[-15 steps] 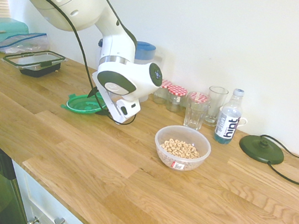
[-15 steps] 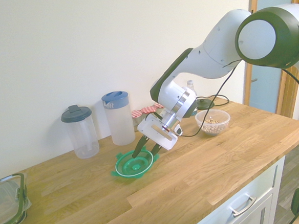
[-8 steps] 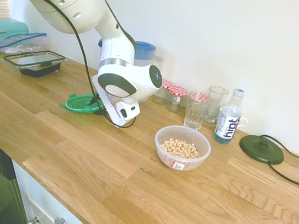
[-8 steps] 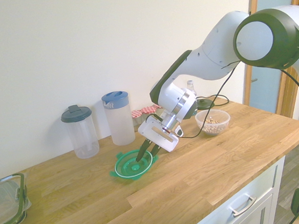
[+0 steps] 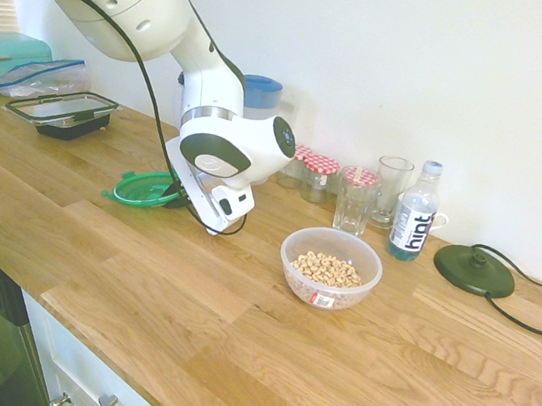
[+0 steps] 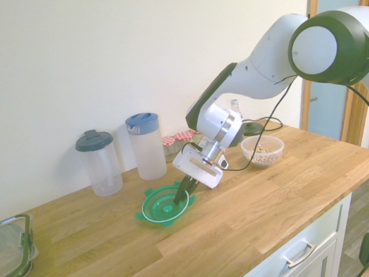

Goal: Cover the lid of food container

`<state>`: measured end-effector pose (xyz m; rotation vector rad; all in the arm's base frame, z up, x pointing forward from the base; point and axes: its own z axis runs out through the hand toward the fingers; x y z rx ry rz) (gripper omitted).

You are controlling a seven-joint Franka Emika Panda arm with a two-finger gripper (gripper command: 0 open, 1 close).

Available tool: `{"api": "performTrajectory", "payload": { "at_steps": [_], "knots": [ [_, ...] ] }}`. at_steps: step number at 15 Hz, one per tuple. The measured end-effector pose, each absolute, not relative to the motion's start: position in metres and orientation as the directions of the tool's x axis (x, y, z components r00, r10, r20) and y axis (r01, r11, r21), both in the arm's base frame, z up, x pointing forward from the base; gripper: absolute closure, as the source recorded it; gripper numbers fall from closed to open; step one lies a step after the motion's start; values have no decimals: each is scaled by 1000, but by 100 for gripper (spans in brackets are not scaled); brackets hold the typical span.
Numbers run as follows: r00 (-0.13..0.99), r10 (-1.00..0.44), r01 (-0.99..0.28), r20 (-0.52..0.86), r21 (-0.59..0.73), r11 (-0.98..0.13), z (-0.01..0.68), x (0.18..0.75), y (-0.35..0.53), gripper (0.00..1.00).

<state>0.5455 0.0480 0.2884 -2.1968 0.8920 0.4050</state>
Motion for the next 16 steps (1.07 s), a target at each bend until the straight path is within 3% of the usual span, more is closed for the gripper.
{"api": "performTrajectory", "payload": {
  "at_steps": [3, 7, 12, 16],
  "knots": [
    [775, -458, -631, -436, -486, -604, 380, 547, 69, 100],
    [785, -547, -616, -291, -268, -741, 499, 522, 81, 100],
    [796, -592, -590, -128, 56, -805, 534, 484, 71, 100],
    [800, -597, -590, 68, 271, -760, 556, 481, 18, 100]
  ]
}}
